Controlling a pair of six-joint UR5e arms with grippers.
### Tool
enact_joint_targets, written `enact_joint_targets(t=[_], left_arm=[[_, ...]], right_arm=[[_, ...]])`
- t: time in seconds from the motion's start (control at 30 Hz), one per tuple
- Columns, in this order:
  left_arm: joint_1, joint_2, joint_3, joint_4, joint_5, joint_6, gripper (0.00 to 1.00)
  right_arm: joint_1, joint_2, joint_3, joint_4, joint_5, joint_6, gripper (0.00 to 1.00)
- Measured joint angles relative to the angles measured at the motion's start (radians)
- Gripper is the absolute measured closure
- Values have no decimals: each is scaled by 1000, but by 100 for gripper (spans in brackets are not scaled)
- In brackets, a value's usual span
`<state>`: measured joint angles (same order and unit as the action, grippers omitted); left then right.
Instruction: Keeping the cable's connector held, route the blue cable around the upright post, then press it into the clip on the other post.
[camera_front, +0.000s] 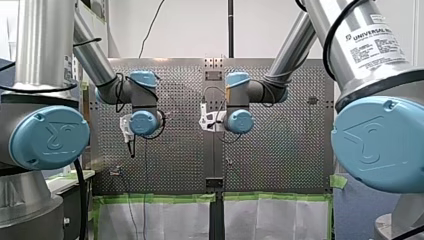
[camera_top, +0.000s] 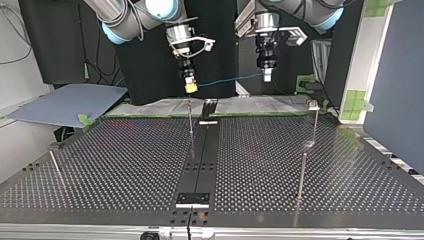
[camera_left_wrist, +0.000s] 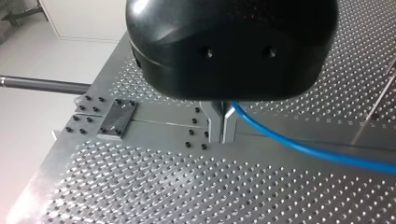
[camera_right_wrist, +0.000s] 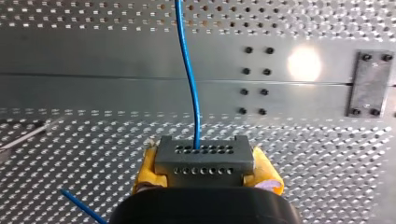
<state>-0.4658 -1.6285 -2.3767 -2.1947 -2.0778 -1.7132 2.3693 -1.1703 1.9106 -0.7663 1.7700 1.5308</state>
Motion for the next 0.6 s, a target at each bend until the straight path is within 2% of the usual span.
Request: enact_joint_targets(t=[0.13, 0.3, 0.47, 0.6], left_arm=[[11, 32, 1, -34, 0, 1, 100], [21, 41, 0, -42, 0, 1, 100], [35, 52, 4, -43, 0, -2, 100], [49, 70, 26, -63, -2, -19, 100]], right_arm=[[0, -33, -16, 24, -4, 3, 100], [0, -84, -23, 38, -12, 7, 100], [-2, -98, -45, 58, -27, 10, 100], [-5, -99, -82, 89, -38, 11, 100]])
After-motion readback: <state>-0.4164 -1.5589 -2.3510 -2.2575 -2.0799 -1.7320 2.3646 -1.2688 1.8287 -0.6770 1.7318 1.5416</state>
